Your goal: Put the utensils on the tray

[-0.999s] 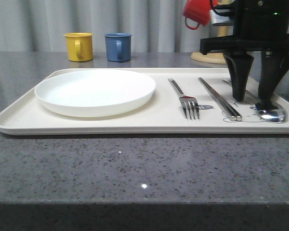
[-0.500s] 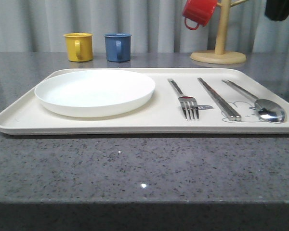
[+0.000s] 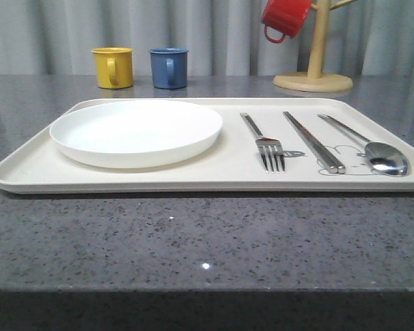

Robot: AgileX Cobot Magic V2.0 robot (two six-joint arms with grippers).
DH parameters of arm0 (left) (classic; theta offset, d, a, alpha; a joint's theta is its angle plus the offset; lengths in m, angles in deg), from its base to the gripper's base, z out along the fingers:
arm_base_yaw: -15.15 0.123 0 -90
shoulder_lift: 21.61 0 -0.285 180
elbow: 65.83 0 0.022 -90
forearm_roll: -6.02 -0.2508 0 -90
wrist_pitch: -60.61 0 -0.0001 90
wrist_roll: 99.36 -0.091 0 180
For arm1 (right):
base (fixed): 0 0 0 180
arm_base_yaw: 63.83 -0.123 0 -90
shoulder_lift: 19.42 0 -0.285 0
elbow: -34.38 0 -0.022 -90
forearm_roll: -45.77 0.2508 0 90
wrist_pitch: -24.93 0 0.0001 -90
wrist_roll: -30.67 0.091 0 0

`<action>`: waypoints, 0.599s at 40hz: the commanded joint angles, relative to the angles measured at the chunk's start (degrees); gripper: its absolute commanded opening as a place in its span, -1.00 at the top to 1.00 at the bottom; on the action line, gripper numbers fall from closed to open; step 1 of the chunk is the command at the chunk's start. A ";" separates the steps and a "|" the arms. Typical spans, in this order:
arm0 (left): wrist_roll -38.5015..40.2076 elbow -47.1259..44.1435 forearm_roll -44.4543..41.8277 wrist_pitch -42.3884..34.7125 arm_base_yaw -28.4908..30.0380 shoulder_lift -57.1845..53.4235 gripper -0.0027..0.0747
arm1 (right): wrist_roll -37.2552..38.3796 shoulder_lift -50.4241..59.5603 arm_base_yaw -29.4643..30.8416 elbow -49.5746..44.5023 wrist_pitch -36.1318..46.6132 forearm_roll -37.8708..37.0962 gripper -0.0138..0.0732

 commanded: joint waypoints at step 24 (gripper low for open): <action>0.32 1.59 0.68 -4.20 0.10 0.78 0.98 | -0.52 38.32 0.28 -22.34 16.09 -2.86 0.84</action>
